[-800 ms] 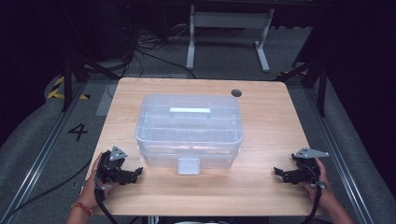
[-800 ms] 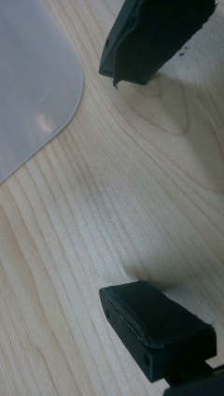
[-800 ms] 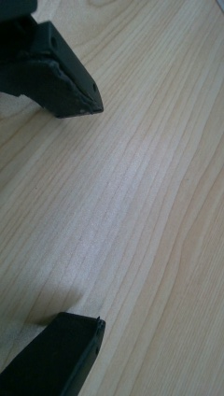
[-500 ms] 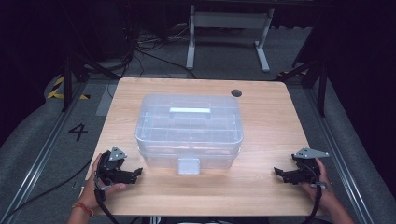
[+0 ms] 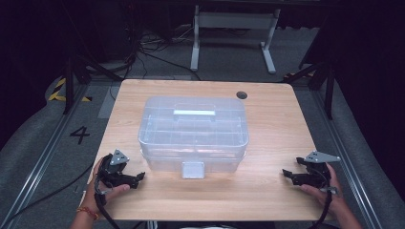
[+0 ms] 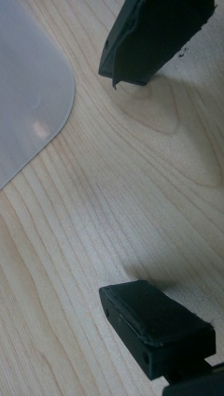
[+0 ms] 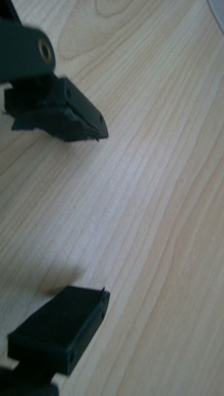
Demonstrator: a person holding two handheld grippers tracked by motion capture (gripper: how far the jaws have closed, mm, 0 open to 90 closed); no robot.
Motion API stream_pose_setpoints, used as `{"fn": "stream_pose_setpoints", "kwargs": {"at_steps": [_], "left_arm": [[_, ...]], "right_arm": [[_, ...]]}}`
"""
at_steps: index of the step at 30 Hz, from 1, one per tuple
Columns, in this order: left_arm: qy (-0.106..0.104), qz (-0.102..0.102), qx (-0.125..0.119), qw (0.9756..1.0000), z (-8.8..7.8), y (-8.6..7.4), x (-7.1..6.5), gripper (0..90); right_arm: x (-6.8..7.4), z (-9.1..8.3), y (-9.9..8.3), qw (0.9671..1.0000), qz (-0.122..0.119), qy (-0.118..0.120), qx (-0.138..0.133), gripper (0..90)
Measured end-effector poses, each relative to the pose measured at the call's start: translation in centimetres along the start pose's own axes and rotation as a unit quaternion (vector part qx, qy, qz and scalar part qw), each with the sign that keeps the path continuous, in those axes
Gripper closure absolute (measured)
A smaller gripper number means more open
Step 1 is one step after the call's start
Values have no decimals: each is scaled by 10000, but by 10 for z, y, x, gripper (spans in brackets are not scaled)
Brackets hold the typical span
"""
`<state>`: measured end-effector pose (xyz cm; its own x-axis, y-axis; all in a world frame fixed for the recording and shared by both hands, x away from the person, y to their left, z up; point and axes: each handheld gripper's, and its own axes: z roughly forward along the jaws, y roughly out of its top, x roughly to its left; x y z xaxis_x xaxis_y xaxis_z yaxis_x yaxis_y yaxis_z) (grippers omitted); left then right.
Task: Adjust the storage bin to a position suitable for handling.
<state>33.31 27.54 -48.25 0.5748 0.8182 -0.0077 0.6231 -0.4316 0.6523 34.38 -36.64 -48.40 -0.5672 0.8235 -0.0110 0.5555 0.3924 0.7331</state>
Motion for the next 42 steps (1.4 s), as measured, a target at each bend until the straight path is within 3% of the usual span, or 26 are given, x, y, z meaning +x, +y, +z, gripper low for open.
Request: {"fn": "stream_pose_setpoints", "kwargs": {"at_steps": [1, 3, 8, 25, 32, 42], "left_arm": [[0, 0, 1, 10000, 0, 0, 0, 5], [8, 2, 11, 10000, 0, 0, 0, 5], [1, 2, 4, 10000, 0, 0, 0, 5], [1, 2, -1, 10000, 0, 0, 0, 5], [1, 2, -1, 10000, 0, 0, 0, 5], [0, 1, -2, 10000, 0, 0, 0, 5]], "right_arm": [[0, 0, 1, 10000, 20, -29, -13, 158], [0, -3, 3, 9999, -1, 6, -105, 211], [-2, -12, 11, 9992, -8, -10, -398, 211], [12, -21, 54, 9964, -474, 143, -694, 229], [14, -24, 71, 9950, -531, 238, -809, 235], [17, -32, 107, 9917, -750, 274, -1004, 245]]}}
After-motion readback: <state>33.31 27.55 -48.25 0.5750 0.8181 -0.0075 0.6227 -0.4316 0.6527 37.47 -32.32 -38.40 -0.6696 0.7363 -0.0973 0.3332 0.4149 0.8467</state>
